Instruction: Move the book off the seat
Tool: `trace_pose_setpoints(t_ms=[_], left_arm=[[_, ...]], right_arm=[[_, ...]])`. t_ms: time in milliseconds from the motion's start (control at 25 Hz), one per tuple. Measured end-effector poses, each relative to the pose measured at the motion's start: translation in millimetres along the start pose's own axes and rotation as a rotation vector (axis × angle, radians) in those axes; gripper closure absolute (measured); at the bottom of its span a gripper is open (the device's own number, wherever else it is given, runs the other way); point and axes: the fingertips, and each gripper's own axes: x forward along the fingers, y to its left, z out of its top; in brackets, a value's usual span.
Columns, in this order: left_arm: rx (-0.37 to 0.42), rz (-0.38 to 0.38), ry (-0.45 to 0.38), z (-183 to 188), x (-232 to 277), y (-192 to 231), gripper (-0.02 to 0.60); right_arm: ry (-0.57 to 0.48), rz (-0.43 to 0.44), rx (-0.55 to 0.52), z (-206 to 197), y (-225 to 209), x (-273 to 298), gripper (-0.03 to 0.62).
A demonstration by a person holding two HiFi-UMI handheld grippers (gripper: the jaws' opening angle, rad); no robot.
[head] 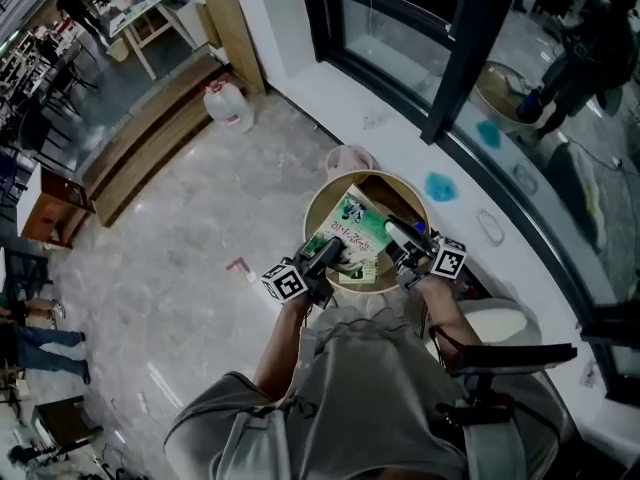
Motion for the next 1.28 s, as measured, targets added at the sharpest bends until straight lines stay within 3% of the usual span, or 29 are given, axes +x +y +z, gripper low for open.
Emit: trace_pose_setpoints(t_ms=[200,320,480,640,720,840,960,1080,1120,1200,1280], left_arm=[[-0.137,0.062,-0.098,-31.4,-13.9,55.8,0.235],[-0.216,0.106,-0.125,-63.1,-23.4,109.2,0.235],[-0.373,0.232,-0.126,-134.8,-56.4,167.9,0.231],[-0.49,0.314,-0.161,-199.5,-81.4,234.0,0.224],[-0.581,0.396,-0.192,-240.6,-103.8,260.0,0.222],[-0.655,0.529,-0.268,-280.1,-132.3,303.4,0.224],[-0.65,0.591,-0.259,-302.0,-136.0,335.3,0.224],[-0.58,0.642,-0.124,-327.2,-117.5,359.1,0.224],[-0.576,0.64,-0.092,-333.6,-109.7,359.9,0.224],[-0.562,0.614,-0.038,-340.4,-94.6,355.5,0.224],[-0.527,0.604,0.007,-339.5,-83.0,355.1,0.224]], right_arm=[[0.137,-0.019,0.033,-33.0,-43.6,13.3,0.514],[0.218,-0.05,0.091,-64.9,-96.0,10.4,0.514],[0.335,-0.145,0.205,-125.3,-152.8,-14.0,0.514],[0.401,-0.18,0.265,-188.0,-220.2,-39.1,0.514],[0.417,-0.212,0.319,-220.1,-253.6,-61.7,0.514],[0.429,-0.266,0.389,-250.9,-308.8,-84.9,0.514],[0.538,-0.439,0.375,-278.5,-379.3,-110.4,0.513],[0.645,-0.802,0.275,-290.4,-454.2,-146.7,0.508],[0.65,-0.88,0.246,-289.9,-466.3,-154.7,0.508],[0.636,-0.907,0.194,-288.1,-467.7,-152.9,0.506],[0.645,-0.893,0.069,-283.2,-462.7,-140.5,0.496]])
